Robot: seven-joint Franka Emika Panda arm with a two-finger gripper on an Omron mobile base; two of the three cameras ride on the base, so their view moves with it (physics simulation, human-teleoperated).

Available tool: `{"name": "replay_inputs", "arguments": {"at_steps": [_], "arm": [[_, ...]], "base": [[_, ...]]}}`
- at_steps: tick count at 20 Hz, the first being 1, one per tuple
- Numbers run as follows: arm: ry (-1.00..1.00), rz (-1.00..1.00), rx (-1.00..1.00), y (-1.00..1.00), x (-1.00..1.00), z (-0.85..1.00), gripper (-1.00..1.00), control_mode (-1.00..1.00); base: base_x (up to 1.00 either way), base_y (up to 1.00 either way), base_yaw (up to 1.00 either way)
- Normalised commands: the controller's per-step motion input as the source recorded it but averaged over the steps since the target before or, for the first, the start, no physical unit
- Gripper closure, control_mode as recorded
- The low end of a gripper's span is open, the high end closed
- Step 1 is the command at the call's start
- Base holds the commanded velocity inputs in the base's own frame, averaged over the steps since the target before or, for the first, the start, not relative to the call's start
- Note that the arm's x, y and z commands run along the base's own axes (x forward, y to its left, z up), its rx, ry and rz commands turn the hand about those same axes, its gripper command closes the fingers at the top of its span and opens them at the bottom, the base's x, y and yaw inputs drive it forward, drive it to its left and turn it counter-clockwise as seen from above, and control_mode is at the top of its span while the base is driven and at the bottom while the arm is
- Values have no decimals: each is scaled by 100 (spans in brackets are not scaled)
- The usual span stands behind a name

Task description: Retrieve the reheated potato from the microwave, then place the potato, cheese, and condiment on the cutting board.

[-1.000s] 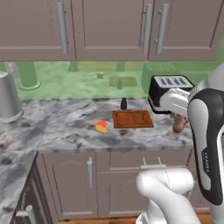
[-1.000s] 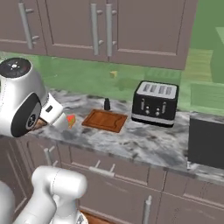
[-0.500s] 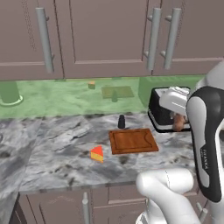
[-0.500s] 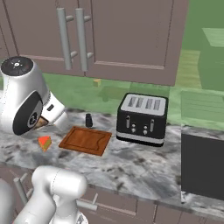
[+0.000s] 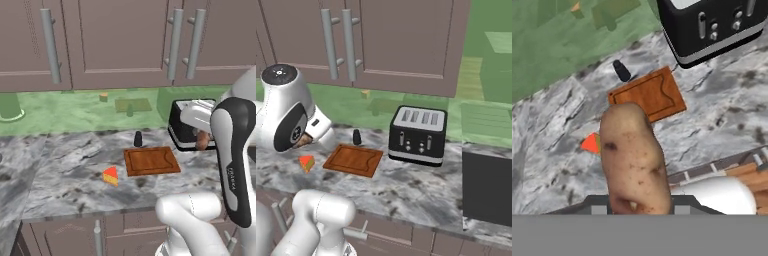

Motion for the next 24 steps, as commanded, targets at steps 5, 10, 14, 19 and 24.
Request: {"name": "replay_inputs", "arguments": {"at_steps": [5,10,14,19,24], "arm": [[17,0,0,18,68,-67,100,-100],[20,1,0,9,84,-79,100,-100],[12,5,0,0,79,-76,100,-100],[5,10,0,0,78,-77,100,-100],[0,11,0,0,61,-58,100,-100]], "base": [[0,0,0],[0,0,0],[0,0,0],[0,0,0],[0,0,0]]}}
